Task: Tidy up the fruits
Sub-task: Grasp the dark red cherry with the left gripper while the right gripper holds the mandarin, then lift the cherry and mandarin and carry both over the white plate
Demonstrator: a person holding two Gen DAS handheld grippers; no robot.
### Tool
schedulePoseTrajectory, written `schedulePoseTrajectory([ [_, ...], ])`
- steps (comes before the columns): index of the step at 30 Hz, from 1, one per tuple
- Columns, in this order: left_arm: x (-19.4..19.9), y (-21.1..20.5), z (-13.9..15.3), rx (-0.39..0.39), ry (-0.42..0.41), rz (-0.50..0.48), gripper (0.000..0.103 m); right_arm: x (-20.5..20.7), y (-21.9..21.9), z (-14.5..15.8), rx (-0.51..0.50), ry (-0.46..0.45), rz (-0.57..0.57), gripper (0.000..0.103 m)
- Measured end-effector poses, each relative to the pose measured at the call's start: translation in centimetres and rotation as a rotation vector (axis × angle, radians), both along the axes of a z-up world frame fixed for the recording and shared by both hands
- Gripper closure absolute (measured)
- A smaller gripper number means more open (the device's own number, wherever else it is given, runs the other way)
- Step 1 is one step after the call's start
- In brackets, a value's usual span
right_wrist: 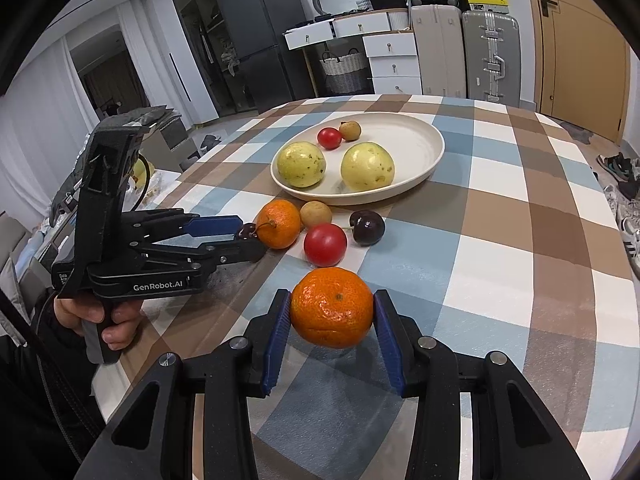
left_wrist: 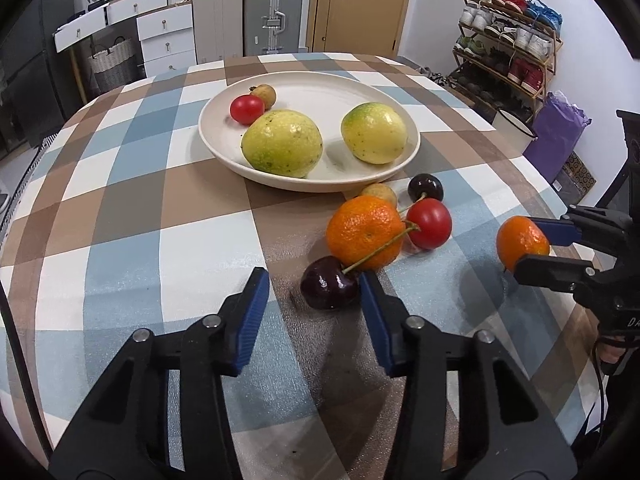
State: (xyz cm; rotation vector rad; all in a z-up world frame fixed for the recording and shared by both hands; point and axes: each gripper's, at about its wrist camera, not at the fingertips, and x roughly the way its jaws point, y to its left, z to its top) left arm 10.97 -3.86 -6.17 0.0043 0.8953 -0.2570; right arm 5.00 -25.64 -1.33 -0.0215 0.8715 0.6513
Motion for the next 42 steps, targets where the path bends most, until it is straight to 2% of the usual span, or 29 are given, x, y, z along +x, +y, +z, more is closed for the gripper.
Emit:
schedulePoseTrajectory([
  [1,-0.1,0.0,0.0,-0.003,-0.002,-0.003,0.067,0.0,0.0,0.0,0.001,0.001,0.0,0.061],
  [3,-0.1,0.1,0.1,-0.01,-0.004,-0.011,0.078,0.0,-0.1,0.1,0.002,-0.001,-0.001,0.061],
  [4,-0.2,0.1,0.1,-0.012,-0.004,-0.015,0.078,0.0,0.0,0.1,0.0,-0.002,0.0,0.061],
  [14,-1.3,0.7,0.8,-0.044,-0.027,-0.011,0.078,-0.2,-0.1,1.2,-0.011,-0.024,-0.011,0.061],
  [22,-2.4,1.7,3.0,-0.072,-0.086,0.017,0.078,0.0,0.2,2.3,0.0,-0.054,-0.015,0.061],
  [33,-3.0,2.4,6.1,-0.073,-0.172,0.055,0.078,1.4,-0.3,4.7,0.061,-0.117,-0.037,0.061],
  [42,-2.1,1.9,7.1,-0.057,-0.196,0.062,0.078,3.9,-0.3,5.9,0.114,-0.13,-0.063,0.061],
])
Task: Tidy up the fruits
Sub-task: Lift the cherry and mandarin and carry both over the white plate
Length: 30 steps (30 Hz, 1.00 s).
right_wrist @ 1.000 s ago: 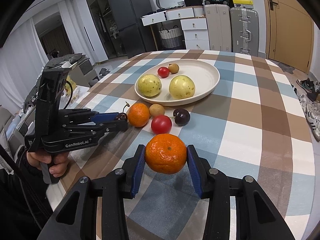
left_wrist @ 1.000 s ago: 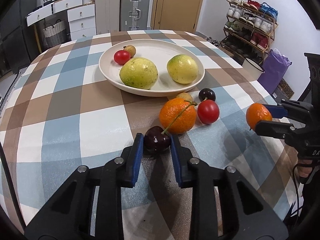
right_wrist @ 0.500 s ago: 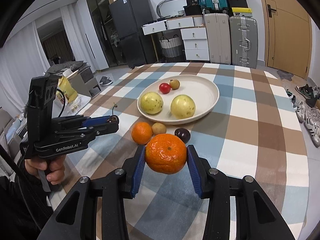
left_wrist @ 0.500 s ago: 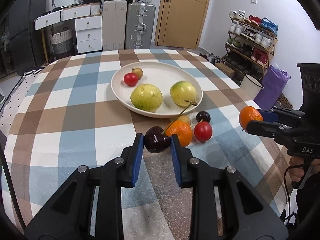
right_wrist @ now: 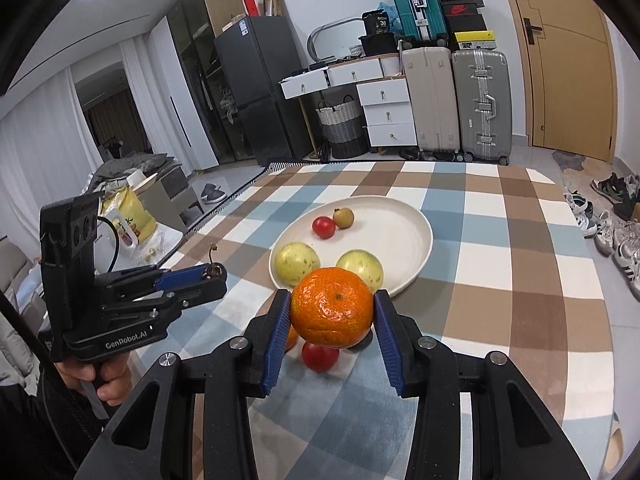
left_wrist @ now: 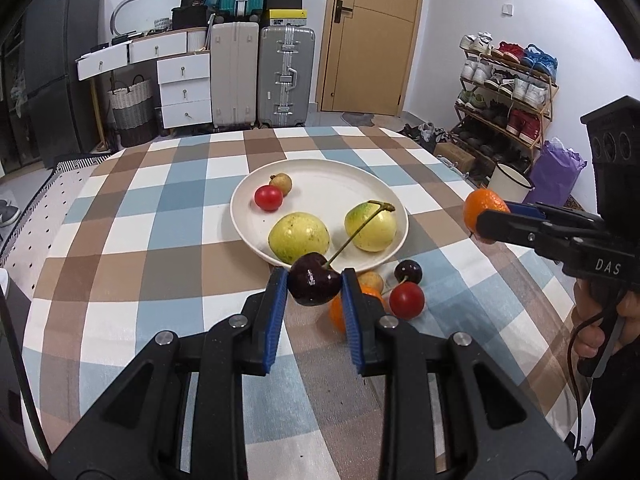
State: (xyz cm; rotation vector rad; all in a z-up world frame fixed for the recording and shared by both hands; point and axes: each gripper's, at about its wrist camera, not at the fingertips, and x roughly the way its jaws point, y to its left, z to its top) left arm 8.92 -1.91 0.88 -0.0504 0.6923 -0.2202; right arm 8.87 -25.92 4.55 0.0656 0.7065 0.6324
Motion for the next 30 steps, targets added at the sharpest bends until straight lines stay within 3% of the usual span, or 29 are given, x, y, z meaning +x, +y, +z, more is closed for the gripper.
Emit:
schedulePoseTrajectory([
  [14,3.1,-0.6,1.3,-0.011,-0.029,0.004,0.078,2.7,0.6,0.6,0.012,-0.021,-0.014,0.061],
  [30,7.9,-1.9,0.4,-0.023,-0.012,0.005,0.078,6.7,1.5,-1.1,0.013,-0.008,-0.035,0.061],
])
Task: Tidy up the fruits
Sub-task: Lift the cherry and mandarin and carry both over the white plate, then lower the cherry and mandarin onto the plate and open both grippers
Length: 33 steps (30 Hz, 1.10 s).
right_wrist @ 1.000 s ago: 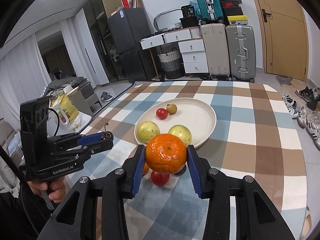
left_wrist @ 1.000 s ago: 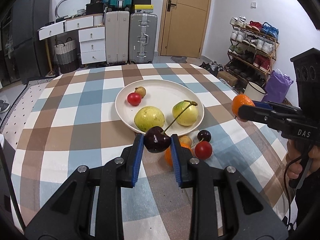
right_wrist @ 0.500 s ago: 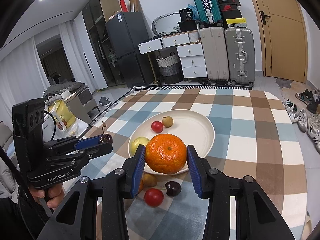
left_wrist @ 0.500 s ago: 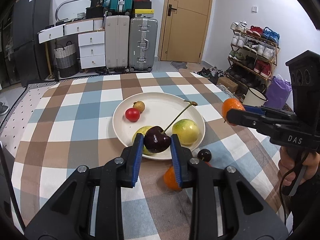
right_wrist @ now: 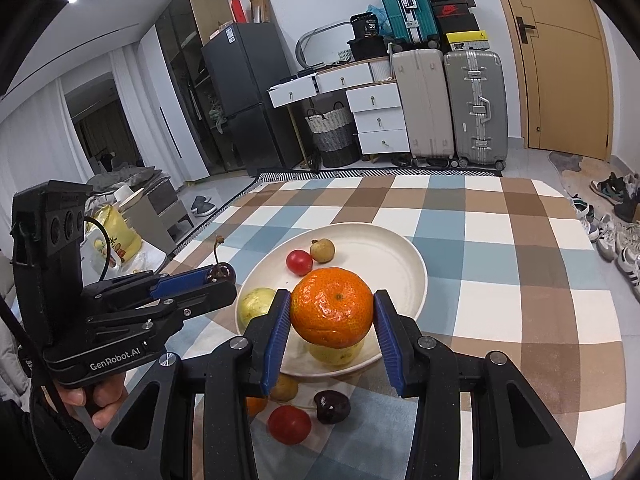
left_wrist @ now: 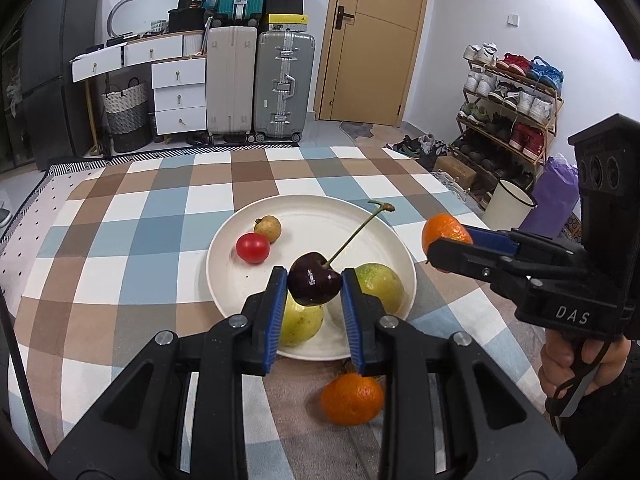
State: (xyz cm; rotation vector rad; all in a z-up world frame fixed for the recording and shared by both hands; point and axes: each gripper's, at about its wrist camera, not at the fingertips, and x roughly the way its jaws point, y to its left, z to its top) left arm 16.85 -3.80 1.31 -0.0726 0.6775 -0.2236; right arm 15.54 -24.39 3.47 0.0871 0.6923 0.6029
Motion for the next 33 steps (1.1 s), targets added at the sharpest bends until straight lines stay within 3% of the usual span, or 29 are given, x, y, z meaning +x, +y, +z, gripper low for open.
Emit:
schedulePoseTrajectory([
  [9,2.5,-0.7,-1.3,0.001,0.019,0.009,0.078,2.0,-0.5,-1.5,0.043,0.021,-0.01,0.061],
  [33,5.4,-2.7,-4.1,0.046,0.04,-0.013,0.078,4.2,-0.1,-4.3,0.009,0.04,-0.062,0.061],
])
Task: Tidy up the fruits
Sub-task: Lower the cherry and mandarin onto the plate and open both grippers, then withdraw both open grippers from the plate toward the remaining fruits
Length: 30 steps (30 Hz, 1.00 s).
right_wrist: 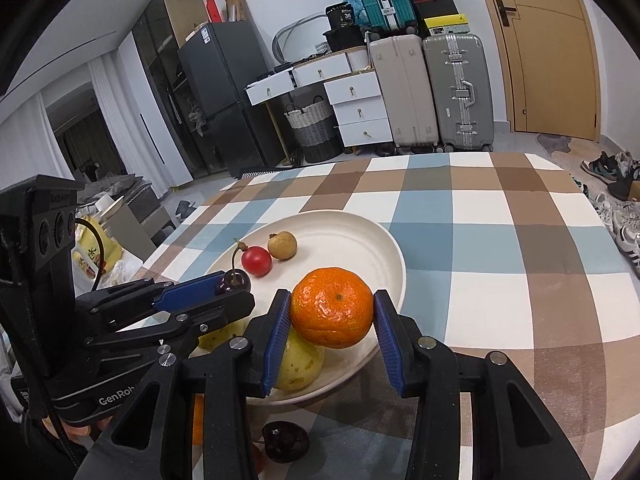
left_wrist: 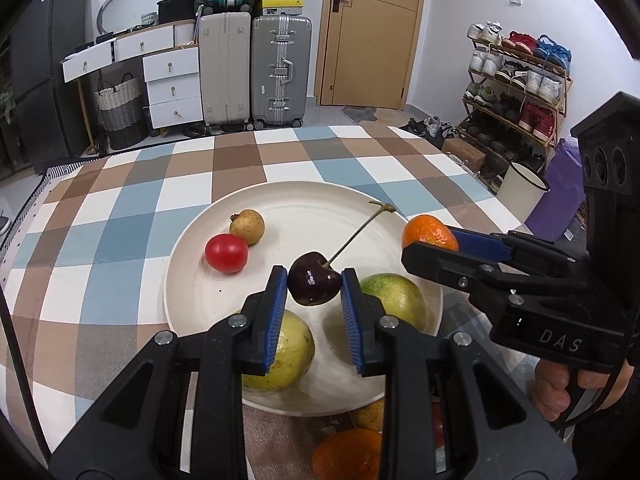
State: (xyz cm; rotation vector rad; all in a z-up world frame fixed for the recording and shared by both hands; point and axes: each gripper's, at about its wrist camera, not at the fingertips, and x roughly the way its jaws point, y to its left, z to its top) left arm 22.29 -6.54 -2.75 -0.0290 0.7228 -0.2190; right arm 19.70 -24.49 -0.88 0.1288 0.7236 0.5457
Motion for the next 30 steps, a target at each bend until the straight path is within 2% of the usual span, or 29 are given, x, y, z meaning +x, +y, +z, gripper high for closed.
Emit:
schedulePoseTrajectory([
  [12,0.2,-0.2,-0.1,-0.002,-0.001,-0.006,0.078,0.3,-0.1,-0.2,0.02,0.02,-0.006,0.061],
  [19,0.1,-0.2,0.0,-0.001,0.006,0.004,0.077,0.1,0.6,-0.1,-0.026,0.004,-0.014,0.058],
  [25,0.0,0.1,0.2,0.027,0.011,0.045,0.044,-0.3,0.2,0.3,-0.051,-0.034,-0.037,0.046],
  [27,-0.1,0.7,0.3,0.008,0.024,0.055,0.033,-0.4,-0.2,0.4,-0.059,-0.042,-0.055,0.033],
  [28,-0.3,1.0,0.4,-0.007,0.027,0.057,0.029,-0.5,-0.5,0.5,-0.052,-0.039,-0.059,0.02],
  [29,-0.5,1.3,0.5,-0.018,0.026,0.066,0.021,-0.6,-0.9,0.5,-0.034,-0.031,-0.06,0.012],
  [30,-0.7,1.6,0.7,-0.024,0.024,0.071,0.017,-0.6,-1.2,0.6,-0.021,-0.03,-0.062,0.01],
])
